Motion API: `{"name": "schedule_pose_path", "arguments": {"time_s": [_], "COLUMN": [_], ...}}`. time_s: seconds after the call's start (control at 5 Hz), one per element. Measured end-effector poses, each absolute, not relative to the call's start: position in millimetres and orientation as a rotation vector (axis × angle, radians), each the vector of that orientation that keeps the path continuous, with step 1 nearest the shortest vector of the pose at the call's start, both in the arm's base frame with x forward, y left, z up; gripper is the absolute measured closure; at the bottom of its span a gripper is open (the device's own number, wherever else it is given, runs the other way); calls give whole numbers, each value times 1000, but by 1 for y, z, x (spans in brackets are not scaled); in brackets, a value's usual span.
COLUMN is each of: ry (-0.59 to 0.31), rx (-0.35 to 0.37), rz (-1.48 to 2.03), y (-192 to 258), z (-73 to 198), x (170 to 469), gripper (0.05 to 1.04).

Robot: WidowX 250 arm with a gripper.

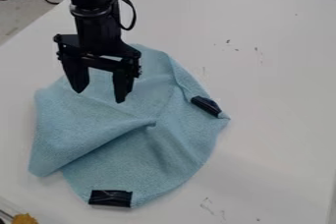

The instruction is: Robot moved cloth to the side of table

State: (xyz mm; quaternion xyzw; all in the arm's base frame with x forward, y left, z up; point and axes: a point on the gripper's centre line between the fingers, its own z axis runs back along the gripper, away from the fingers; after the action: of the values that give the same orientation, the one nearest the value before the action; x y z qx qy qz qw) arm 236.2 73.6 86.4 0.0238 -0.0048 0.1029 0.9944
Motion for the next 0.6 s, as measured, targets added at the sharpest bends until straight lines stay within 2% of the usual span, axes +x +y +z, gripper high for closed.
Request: {"name": "schedule_pose_path", "arguments": {"time_s": [0.4,0.6], "ry": [20,16], "rx": [40,61], "rz": [189,135], "y": [63,50], "z": [84,81], "x": [240,261], "gripper": [84,83]}}
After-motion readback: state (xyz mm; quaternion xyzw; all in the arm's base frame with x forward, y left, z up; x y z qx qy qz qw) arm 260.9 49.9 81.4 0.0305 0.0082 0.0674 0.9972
